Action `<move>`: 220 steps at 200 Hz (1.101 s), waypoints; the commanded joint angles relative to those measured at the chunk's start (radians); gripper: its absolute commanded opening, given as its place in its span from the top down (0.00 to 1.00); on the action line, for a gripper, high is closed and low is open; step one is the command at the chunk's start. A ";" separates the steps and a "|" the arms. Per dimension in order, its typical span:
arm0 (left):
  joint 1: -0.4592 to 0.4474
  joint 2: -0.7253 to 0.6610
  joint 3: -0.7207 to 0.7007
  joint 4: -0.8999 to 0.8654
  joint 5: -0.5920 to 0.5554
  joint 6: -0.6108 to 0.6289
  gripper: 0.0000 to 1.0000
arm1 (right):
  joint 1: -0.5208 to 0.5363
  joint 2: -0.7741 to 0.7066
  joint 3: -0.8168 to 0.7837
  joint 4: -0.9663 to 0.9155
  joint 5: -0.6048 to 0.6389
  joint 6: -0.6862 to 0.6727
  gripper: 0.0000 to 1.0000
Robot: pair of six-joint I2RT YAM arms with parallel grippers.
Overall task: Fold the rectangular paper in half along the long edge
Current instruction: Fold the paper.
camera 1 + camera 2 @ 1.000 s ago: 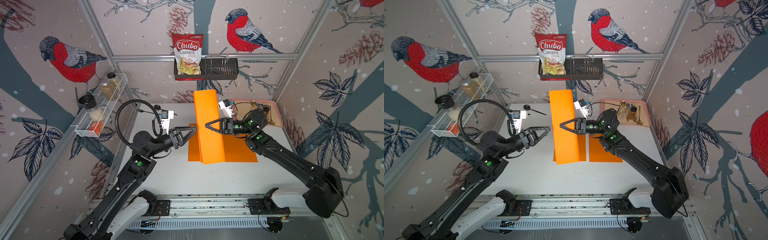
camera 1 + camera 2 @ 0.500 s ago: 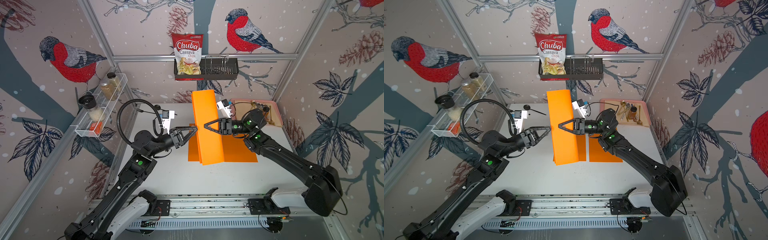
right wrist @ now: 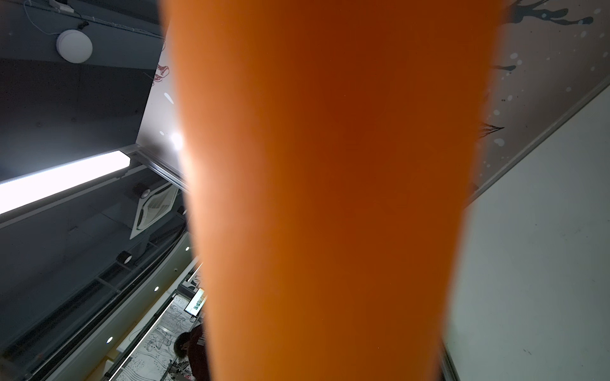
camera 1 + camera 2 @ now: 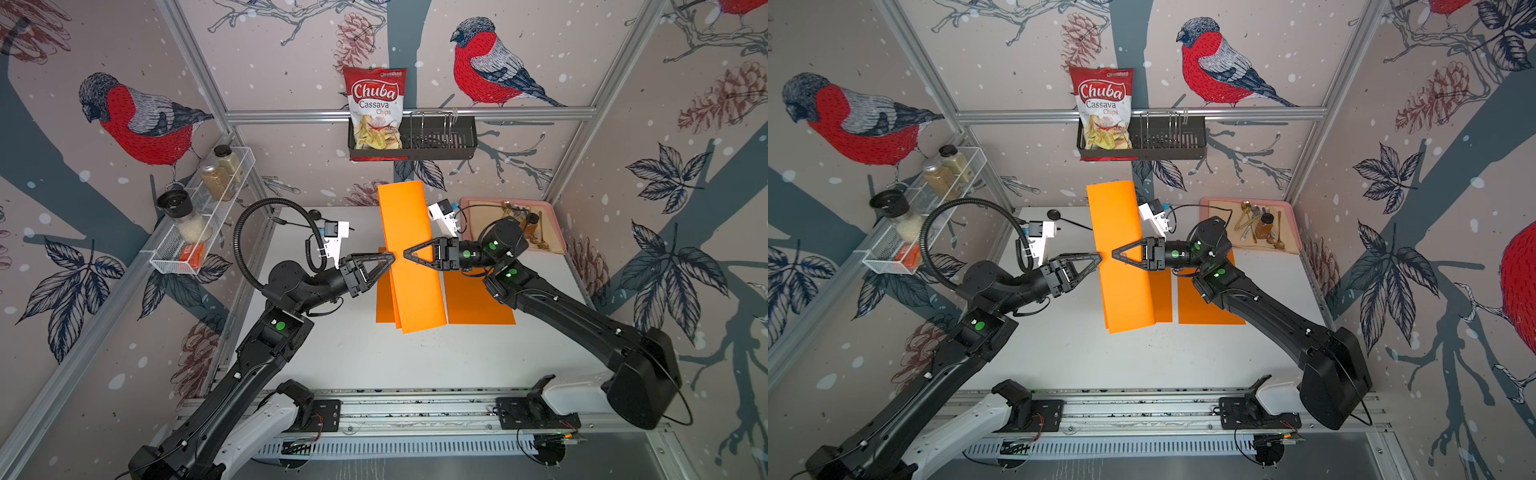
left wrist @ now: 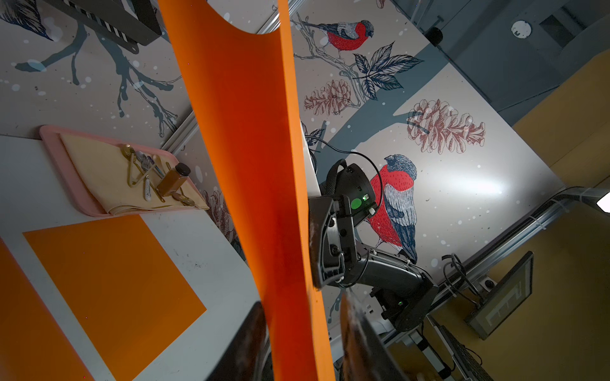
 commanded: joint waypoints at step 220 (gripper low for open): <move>-0.001 -0.009 -0.012 0.025 0.024 0.006 0.81 | 0.039 -0.004 0.100 -0.279 0.116 -0.228 0.74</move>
